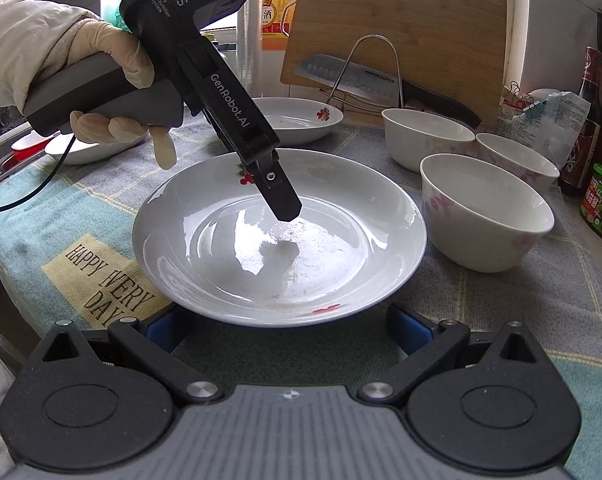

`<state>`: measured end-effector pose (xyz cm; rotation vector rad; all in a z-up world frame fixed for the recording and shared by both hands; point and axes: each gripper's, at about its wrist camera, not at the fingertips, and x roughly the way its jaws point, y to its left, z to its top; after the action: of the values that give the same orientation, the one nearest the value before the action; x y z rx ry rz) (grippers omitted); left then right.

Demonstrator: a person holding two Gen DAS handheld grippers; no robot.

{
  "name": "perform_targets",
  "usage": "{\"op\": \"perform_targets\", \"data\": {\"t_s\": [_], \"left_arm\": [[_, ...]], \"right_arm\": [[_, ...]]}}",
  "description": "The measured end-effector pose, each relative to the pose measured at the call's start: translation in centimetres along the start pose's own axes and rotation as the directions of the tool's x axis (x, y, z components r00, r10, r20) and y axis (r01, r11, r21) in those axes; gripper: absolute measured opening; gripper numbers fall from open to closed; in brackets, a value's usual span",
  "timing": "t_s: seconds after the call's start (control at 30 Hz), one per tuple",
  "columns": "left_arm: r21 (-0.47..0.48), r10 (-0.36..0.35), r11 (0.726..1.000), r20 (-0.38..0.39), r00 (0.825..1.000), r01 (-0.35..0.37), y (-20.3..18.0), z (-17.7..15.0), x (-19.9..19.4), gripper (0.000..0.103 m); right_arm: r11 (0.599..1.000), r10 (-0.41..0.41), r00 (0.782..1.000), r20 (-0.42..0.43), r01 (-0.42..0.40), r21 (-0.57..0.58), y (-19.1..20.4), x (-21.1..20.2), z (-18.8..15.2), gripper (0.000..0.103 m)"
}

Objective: Organize plates and bowls
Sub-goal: 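Close the left gripper on the plate rim and lift it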

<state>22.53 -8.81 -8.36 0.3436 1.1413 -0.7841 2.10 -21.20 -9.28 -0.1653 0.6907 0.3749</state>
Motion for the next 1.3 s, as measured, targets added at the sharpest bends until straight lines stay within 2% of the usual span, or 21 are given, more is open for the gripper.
{"op": "perform_targets", "data": {"t_s": [0.23,0.4,0.57,0.77,0.97,1.3], "left_arm": [[0.021,0.024,0.999,0.001,1.0,-0.024,-0.4,0.0,0.2,0.102],[0.035,-0.026,0.999,-0.019,0.999,0.027,-0.3,0.5,0.2,0.101],[0.075,-0.077,0.994,-0.034,0.996,0.079,-1.0,1.0,0.0,0.088],[0.121,-0.073,0.989,-0.069,0.995,0.081,-1.3,1.4,0.2,0.083],[0.152,-0.083,0.984,-0.102,0.991,0.098,-1.2,1.9,0.3,0.082],[0.166,-0.072,0.982,-0.111,0.991,0.09,-1.6,2.2,0.6,0.082]], "right_arm": [[1.0,0.001,1.0,0.0,-0.001,-0.001,0.0,0.0,0.0,0.103],[1.0,0.002,1.0,0.002,-0.002,-0.002,0.0,0.0,0.0,0.103],[1.0,-0.001,1.0,0.003,0.001,-0.006,0.1,0.0,0.1,0.103],[0.999,-0.015,1.0,0.009,0.015,-0.034,0.5,-0.1,0.2,0.103],[0.999,-0.006,1.0,0.002,0.006,-0.045,0.7,0.1,0.4,0.103],[0.999,-0.004,1.0,-0.013,0.004,-0.048,0.8,0.3,0.6,0.103]]}}
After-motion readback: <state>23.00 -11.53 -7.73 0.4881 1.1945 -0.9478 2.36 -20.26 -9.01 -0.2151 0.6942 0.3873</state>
